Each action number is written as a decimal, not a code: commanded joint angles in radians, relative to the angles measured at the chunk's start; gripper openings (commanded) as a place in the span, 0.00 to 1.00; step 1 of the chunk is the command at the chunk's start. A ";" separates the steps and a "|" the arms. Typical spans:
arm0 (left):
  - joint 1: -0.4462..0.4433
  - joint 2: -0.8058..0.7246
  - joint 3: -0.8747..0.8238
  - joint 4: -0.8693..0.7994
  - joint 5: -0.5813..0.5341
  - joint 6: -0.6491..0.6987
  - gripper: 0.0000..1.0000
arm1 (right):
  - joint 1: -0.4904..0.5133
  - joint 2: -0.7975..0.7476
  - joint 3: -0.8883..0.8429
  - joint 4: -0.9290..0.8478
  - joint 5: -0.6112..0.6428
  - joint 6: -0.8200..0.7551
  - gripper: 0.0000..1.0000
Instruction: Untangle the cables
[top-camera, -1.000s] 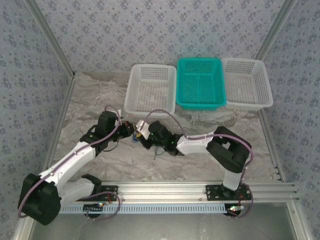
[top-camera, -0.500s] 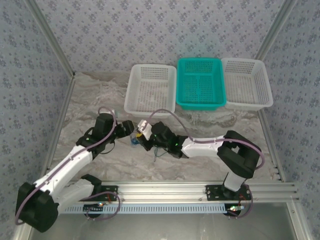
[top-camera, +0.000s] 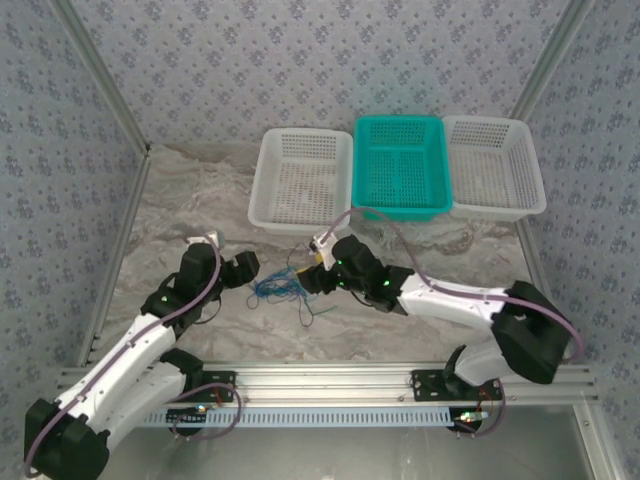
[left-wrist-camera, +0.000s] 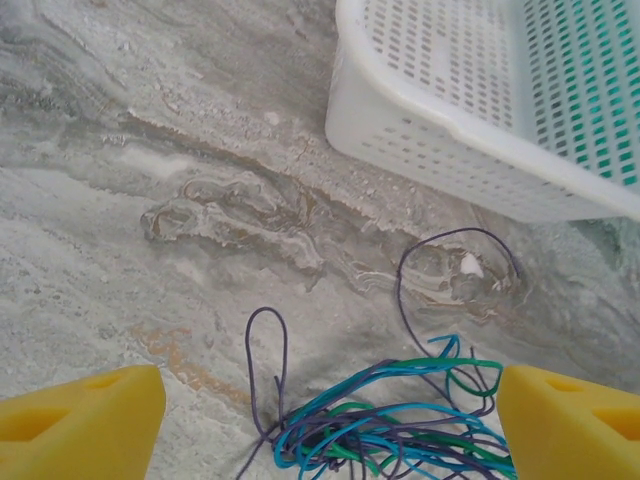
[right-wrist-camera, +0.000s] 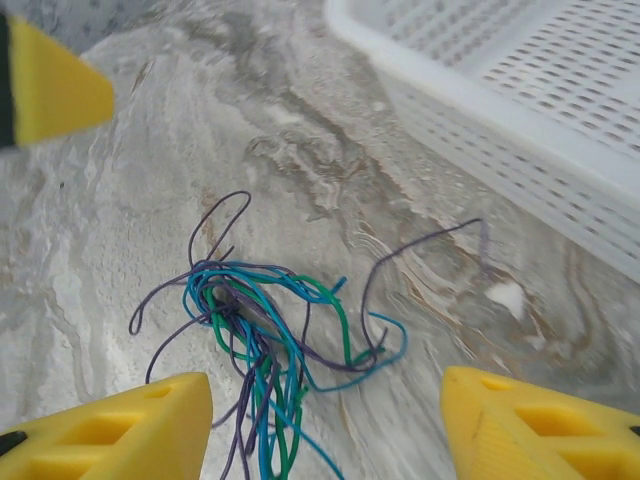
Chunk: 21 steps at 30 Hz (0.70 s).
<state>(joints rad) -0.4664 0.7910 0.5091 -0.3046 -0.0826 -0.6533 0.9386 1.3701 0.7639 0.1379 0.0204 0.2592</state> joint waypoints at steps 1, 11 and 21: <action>-0.015 0.049 0.055 0.007 0.044 0.045 0.86 | 0.005 -0.026 -0.018 -0.205 0.081 0.140 0.62; -0.206 0.267 0.165 0.027 -0.046 0.093 0.83 | -0.159 0.080 0.003 -0.079 -0.063 0.420 0.65; -0.231 0.313 0.180 0.011 -0.070 0.085 0.84 | -0.144 0.361 0.113 0.164 0.070 0.380 0.63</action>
<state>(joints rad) -0.6903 1.1194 0.6601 -0.2867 -0.1242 -0.5858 0.7784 1.6836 0.8356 0.2012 0.0402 0.6544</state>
